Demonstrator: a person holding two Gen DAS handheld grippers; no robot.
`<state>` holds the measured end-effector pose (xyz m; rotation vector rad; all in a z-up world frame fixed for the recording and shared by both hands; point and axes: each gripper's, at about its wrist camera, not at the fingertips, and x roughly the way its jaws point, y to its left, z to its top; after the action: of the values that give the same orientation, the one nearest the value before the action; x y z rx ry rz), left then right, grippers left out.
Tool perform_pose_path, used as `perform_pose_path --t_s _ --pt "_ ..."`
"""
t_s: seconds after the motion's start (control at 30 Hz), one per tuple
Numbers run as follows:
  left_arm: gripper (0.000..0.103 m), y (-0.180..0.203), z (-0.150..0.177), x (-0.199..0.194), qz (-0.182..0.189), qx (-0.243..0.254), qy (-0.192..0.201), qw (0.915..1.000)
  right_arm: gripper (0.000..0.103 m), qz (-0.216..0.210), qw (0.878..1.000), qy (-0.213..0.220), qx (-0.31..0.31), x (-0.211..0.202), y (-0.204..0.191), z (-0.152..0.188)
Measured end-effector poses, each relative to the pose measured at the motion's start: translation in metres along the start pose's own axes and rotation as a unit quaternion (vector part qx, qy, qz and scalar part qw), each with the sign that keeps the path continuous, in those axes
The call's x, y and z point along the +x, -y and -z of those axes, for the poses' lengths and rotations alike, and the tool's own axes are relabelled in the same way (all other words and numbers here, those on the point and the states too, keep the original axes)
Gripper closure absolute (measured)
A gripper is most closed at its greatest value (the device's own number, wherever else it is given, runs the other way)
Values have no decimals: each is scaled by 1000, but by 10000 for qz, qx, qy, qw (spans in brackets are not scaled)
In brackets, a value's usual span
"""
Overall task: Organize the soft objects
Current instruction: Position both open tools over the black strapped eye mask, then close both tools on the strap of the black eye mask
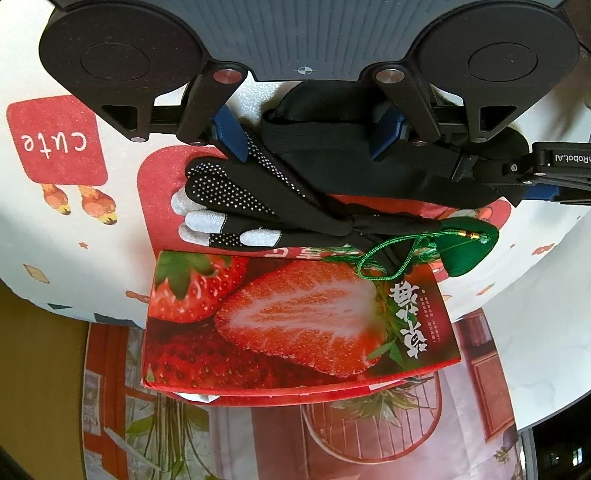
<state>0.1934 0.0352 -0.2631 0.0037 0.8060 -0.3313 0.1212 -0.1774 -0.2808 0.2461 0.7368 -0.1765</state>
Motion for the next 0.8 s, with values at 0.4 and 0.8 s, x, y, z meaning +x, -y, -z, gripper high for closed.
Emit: perform_pose_path --t_s 0.4,0.8 --pt "34 4 1 1 -83 75 22 9999 40 -59 9988 -155 468 -17 5 12" --pt "34 5 3 0 -147 123 72 9998 33 -264 9971 -91 706 18 2 -16"
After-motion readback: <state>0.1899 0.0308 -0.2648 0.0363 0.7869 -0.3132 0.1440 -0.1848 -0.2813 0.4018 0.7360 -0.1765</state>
